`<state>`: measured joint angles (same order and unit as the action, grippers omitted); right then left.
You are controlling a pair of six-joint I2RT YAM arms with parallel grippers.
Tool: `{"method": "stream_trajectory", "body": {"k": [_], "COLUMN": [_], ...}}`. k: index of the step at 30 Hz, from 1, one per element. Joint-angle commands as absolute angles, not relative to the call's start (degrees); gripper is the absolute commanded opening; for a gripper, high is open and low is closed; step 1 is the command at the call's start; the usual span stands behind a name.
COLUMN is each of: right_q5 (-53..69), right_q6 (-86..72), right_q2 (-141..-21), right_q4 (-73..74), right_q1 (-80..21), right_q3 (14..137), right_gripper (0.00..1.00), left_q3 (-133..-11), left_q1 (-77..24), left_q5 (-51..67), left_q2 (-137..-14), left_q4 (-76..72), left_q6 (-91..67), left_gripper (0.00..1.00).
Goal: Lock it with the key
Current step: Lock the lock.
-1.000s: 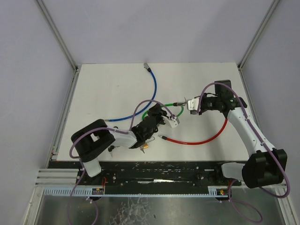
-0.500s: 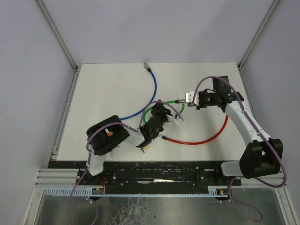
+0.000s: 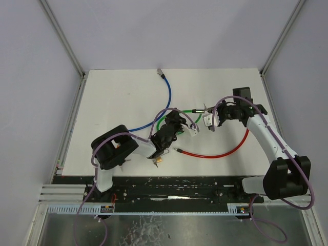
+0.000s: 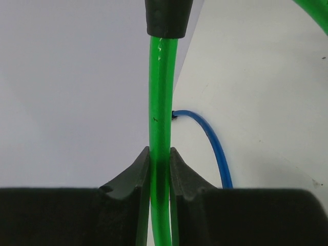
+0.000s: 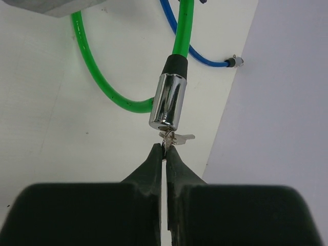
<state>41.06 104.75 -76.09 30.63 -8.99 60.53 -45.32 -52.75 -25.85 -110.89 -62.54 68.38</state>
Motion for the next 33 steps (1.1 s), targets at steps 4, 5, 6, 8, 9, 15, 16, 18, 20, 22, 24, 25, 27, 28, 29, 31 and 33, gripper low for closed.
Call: {"method": "stream_trajectory", "body": {"k": [4,5,6,8,9,15,16,18,20,22,24,25,27,28,29,31,33], "right_q5": [46.7,46.9,46.9,48.6,50.6,64.3,65.5,66.9,68.7,70.0,69.6,68.8,68.8,69.7,71.5,73.4,75.6], "right_q6": [103.5,100.9,97.6,91.2,89.6,80.8,76.1,65.0,55.3,54.6,52.5,51.6,52.4,54.4,57.5,63.4,68.9], "right_q2": [-75.0,-74.9,-74.4,-73.0,-72.2,-71.4,-71.9,-73.0,-74.7,-76.8,-78.2,-78.6,-79.3,-79.9,-80.7,-82.9,-85.3], "right_q4": [37.3,38.5,38.4,38.1,38.3,45.8,45.3,41.9,38.2,37.2,29.8,24.9,14.9,11.1,8.7,7.0,9.0], "right_q1": [-9.8,-9.8,-9.6,-7.8,-6.1,7.7,8.9,10.1,10.3,10.3,10.3,10.2,10.3,10.2,10.2,9.7,9.1], "right_q3": [63.7,64.2,64.4,64.1,63.8,67.8,68.4,68.5,66.7,64.8,61.4,59.3,55.1,53.3,52.1,51.7,52.9], "right_gripper": [0.29,0.33,0.38,0.45,0.47,0.58,0.59,0.65,0.67,0.67,0.7,0.71,0.74,0.76,0.77,0.79,0.79], "left_q3": [-44.2,-44.1,-44.0,-43.7,-43.5,-43.0,-42.9,-42.4,-41.8,-41.4,-41.2,-41.2,-41.1,-41.0,-40.9,-40.9,-40.8], "left_q1": [-52.8,-52.8,-52.7,-52.6,-52.6,-52.4,-52.4,-52.4,-52.4,-52.4,-52.4,-52.4,-52.4,-52.4,-52.4,-52.4,-52.4], "left_q5": [-17.7,-17.7,-17.7,-17.9,-18.1,-18.4,-18.4,-18.5,-18.5,-18.1,-17.8,-17.6,-17.4,-17.2,-17.2,-17.0,-16.8], "left_q2": [-111.1,-111.0,-110.9,-110.7,-110.6,-110.6,-110.7,-110.6,-110.2,-109.8,-109.4,-109.2,-108.9,-108.7,-108.6,-108.6,-108.5], "left_q4": [-53.4,-53.5,-53.5,-53.8,-54.1,-55.2,-55.3,-55.6,-56.2,-56.3,-56.2,-56.1,-55.8,-55.8,-55.8,-55.6,-55.5], "left_q6": [64.2,64.1,64.1,64.1,64.2,64.2,64.2,64.1,64.0,63.9,63.8,63.8,63.8,64.0,63.8,63.9,63.9], "left_gripper": [0.0,0.0,0.0,0.0,0.0,0.0,0.0,0.0,0.0,0.0,0.0,0.0,0.0,0.0,0.0,0.0,0.0]}}
